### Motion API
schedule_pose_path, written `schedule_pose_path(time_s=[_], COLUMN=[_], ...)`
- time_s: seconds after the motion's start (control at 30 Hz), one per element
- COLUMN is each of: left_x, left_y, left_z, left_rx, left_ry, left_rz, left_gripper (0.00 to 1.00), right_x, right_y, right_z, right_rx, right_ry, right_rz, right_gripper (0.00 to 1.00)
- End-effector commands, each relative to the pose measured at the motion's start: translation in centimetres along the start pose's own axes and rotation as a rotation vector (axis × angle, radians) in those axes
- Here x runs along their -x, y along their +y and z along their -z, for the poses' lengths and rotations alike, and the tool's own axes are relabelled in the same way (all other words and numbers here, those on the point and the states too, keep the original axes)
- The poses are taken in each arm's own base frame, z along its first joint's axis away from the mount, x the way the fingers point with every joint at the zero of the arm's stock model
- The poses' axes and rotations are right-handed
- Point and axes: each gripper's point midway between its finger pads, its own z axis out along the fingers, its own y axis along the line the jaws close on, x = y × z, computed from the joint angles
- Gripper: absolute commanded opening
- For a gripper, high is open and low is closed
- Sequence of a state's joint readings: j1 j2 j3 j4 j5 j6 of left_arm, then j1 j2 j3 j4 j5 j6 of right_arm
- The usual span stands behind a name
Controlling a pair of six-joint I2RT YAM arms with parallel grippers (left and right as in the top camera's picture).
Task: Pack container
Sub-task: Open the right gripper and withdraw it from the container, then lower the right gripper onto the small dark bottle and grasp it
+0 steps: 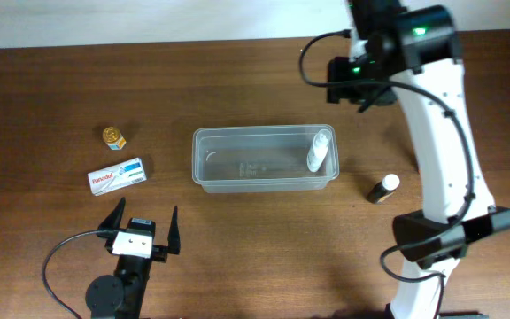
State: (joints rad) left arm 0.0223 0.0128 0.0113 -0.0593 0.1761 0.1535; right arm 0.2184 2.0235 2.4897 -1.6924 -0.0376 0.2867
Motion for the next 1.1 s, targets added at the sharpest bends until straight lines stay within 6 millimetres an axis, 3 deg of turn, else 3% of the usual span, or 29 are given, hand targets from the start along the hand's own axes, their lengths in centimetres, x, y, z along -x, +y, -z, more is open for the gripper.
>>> schedule_pose_path(time_s=[0.0,0.2,0.37,0.47,0.67,1.07], left_x=[-0.1,-0.1,-0.1,-0.1,-0.1,-0.1], left_y=[0.1,0.1,0.1,0.1,0.1,0.1], left_z=[0.0,0.0,0.0,0.0,0.0,0.0], left_rx=[0.004,0.004,0.004,0.004,0.004,0.004], left_ry=[0.002,0.002,0.002,0.002,0.002,0.002], left_rz=[0.006,0.006,0.006,0.006,0.006,0.006], left_gripper=[0.99,1.0,0.99,0.99,0.99,0.99], right_x=[-1.1,-5.1,-8.8,-10.4,-12.4,-14.6], right_y=[-1.0,-7.2,-10.6,-12.2,-14.0,-14.9], right_z=[3.9,4.6,1.6,-1.2,-6.4,-12.8], right_rx=[0.075,-0.059,-0.115,-0.147,-0.176,-0.198], right_ry=[-0.051,0.001,0.159,0.239,0.294,0.291], right_rz=[0.027,-0.099,-0.296,-0.43,-0.606,-0.726], right_gripper=[0.64,0.64,0.64,0.63,0.58,0.56])
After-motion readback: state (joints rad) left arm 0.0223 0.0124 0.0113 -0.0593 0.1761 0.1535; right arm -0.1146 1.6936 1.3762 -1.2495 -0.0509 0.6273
